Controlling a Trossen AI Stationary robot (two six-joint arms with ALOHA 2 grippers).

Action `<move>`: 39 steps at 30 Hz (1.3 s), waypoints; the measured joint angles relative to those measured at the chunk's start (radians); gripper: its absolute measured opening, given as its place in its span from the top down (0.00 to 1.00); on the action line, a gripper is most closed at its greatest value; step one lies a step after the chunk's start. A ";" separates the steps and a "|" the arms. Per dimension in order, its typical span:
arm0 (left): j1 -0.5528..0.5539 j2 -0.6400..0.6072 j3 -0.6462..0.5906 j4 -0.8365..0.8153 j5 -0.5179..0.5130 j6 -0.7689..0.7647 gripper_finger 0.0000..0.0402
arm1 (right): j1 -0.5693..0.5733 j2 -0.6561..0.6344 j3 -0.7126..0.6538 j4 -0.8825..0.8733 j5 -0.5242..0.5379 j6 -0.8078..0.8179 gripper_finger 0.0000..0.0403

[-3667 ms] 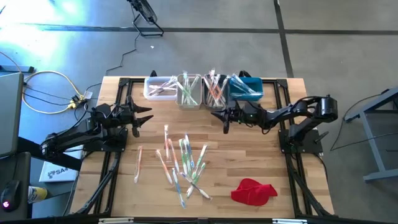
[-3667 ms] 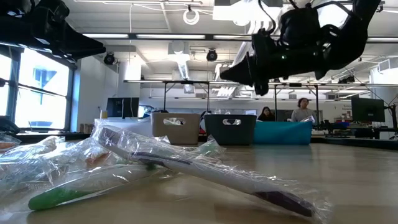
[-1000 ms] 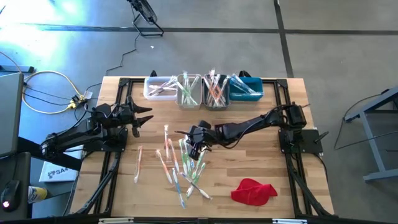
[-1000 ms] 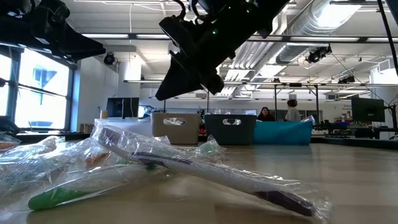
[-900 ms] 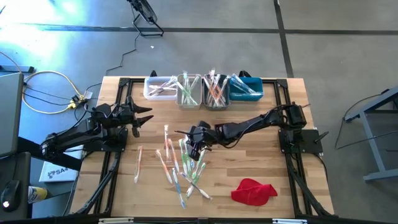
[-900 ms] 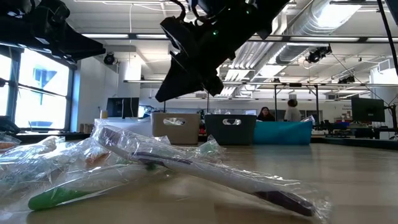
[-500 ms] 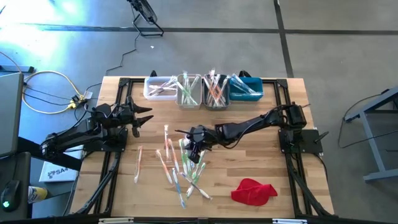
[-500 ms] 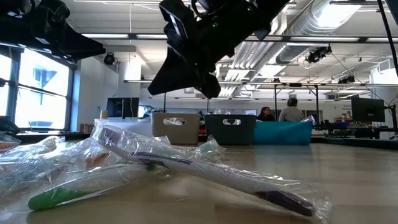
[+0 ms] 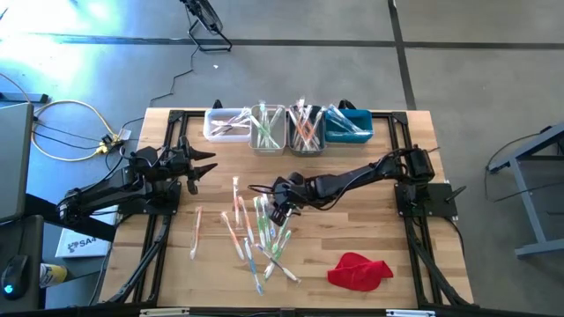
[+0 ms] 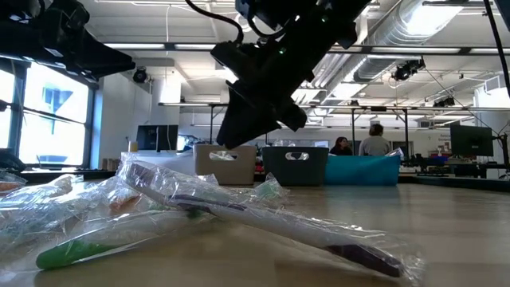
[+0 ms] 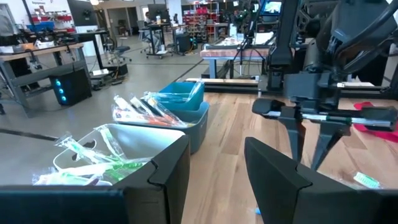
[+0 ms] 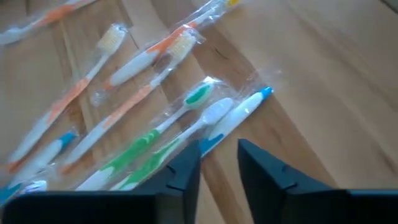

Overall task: Pick & Place Toothbrushes
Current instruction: Put the blue toothbrush into the blue bin

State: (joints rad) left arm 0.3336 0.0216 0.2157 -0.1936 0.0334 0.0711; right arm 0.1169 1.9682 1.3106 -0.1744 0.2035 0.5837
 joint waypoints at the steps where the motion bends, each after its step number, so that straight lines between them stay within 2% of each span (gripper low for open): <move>1: 0.000 0.000 0.000 0.000 0.000 0.000 0.63 | 0.000 0.000 0.000 0.003 -0.002 0.010 0.73; 5: 0.000 0.000 0.000 0.000 0.000 0.000 0.63 | 0.000 0.006 0.000 0.007 -0.016 0.108 0.68; 10: 0.000 0.000 0.000 -0.001 0.000 0.000 0.63 | -0.002 0.055 0.000 0.027 -0.049 0.174 0.69; 19: 0.000 0.000 0.000 -0.019 -0.003 0.001 0.63 | -0.027 0.115 0.000 0.141 -0.126 0.180 0.68; 39: 0.000 0.000 0.000 -0.019 0.001 0.002 0.63 | -0.039 0.162 0.002 0.157 -0.130 0.174 0.68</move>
State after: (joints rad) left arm 0.3332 0.0219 0.2157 -0.2127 0.0341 0.0731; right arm 0.0776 2.1300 1.3121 -0.0172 0.0740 0.7573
